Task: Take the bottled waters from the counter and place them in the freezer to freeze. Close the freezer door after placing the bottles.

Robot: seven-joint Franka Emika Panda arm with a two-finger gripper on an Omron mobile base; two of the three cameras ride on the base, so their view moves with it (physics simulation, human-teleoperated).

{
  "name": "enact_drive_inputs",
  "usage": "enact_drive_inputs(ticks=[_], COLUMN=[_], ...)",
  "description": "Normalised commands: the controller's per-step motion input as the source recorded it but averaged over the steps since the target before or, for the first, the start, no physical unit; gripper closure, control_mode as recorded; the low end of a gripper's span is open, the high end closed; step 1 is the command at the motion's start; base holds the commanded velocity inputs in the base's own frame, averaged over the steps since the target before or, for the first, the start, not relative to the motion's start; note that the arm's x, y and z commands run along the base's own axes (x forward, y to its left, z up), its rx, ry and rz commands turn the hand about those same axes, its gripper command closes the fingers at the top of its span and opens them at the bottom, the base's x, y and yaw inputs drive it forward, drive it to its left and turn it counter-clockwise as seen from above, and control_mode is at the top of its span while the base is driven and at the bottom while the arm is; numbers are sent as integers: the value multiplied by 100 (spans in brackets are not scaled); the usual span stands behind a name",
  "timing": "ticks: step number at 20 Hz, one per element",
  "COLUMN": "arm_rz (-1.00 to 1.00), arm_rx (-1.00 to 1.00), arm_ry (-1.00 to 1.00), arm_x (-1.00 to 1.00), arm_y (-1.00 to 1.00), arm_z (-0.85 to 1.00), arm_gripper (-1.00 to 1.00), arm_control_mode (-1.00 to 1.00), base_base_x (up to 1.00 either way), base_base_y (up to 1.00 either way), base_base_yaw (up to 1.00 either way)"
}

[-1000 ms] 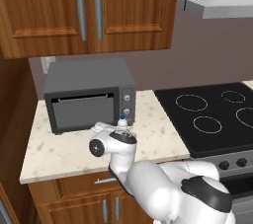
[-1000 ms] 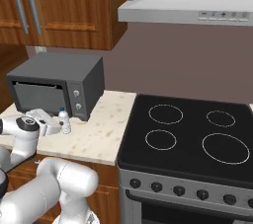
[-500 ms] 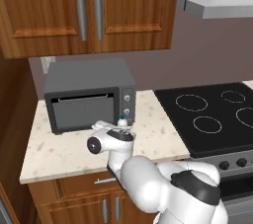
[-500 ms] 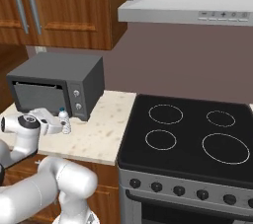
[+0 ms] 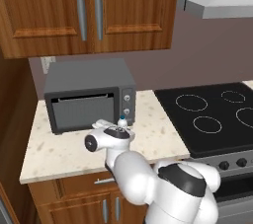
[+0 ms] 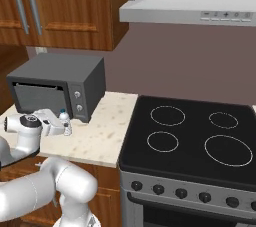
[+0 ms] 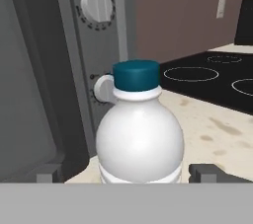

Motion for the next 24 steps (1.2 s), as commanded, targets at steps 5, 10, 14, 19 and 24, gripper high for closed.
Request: enact_drive_inputs(ticks=[5, 10, 14, 19, 24], arm_rz=[-7, -6, -6, -2, 0], arm_rx=[-1, -2, -3, -1, 0], arm_ry=[0, 0, 1, 0, 0], arm_x=[8, 4, 3, 2, 0], arm_y=[-7, -9, -11, -3, 0], arm_z=[-3, 0, 0, 0, 0], arm_gripper=[-100, -100, -100, -100, 100], arm_control_mode=[-100, -100, -100, -100, -100], base_base_x=[0, 0, 0, 0, 0], base_base_y=[0, 0, 0, 0, 0], base_base_yaw=[0, 0, 0, 0, 0])
